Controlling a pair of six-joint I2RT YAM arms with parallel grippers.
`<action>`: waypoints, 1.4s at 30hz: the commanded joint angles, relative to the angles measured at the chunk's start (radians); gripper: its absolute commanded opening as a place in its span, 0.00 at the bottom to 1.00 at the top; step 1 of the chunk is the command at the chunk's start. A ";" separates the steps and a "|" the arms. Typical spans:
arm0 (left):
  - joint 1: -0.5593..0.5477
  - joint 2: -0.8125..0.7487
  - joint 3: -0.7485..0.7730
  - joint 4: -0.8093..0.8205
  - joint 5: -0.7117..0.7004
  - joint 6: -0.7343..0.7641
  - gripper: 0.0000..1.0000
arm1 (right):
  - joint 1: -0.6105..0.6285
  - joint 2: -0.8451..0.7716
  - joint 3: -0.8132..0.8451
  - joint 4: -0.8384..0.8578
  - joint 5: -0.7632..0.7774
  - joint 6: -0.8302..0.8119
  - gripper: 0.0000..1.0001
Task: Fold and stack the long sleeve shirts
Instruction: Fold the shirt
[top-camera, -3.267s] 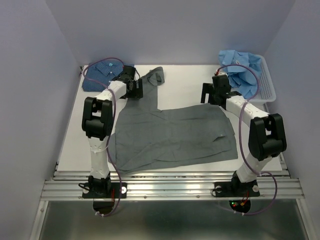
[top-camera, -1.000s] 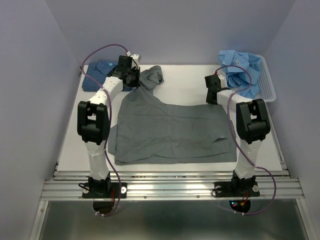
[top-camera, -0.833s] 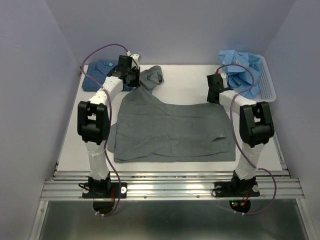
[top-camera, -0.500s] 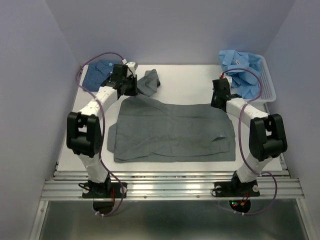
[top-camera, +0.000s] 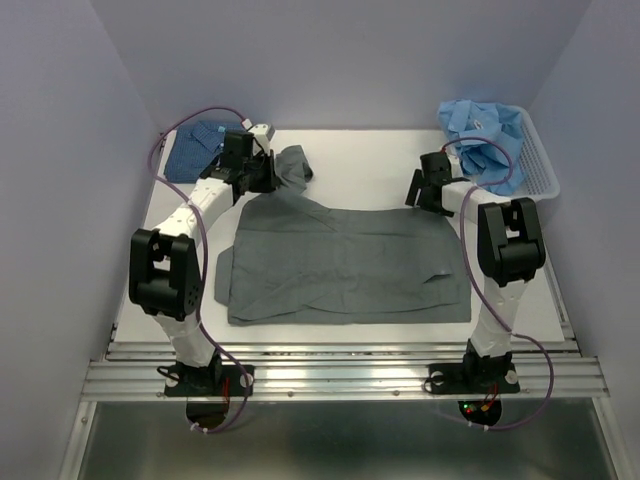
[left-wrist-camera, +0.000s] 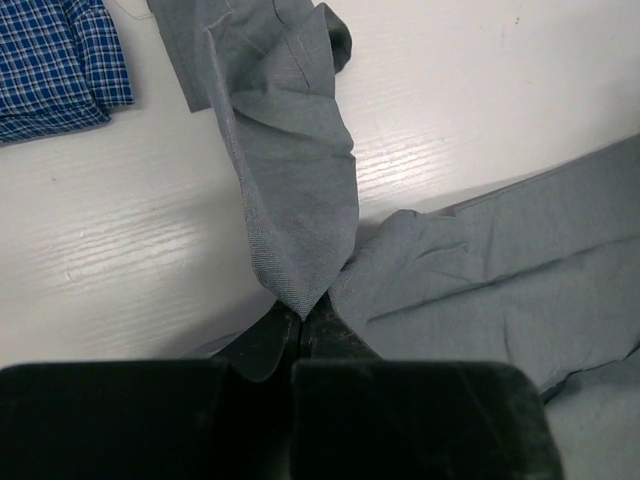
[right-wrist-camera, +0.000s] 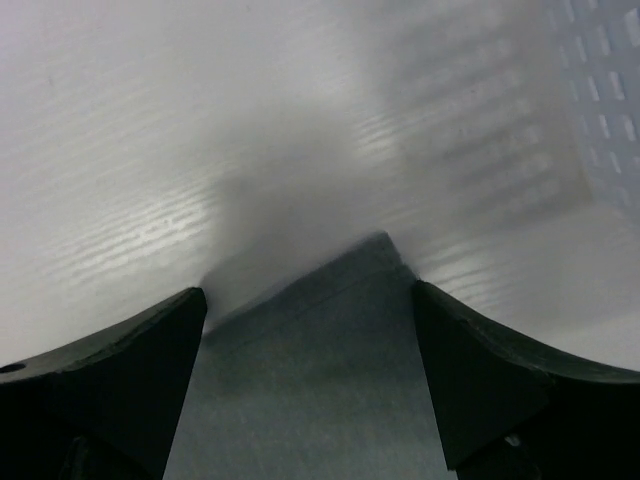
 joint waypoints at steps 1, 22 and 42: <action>-0.005 -0.024 0.052 0.018 -0.006 0.010 0.00 | -0.023 0.040 0.049 0.037 -0.045 0.022 0.88; -0.005 0.137 0.365 -0.089 -0.074 0.056 0.00 | -0.023 0.011 0.064 0.124 0.015 -0.039 0.01; -0.006 -0.193 -0.191 0.141 -0.014 -0.085 0.00 | -0.023 -0.400 -0.359 0.405 -0.184 -0.070 0.01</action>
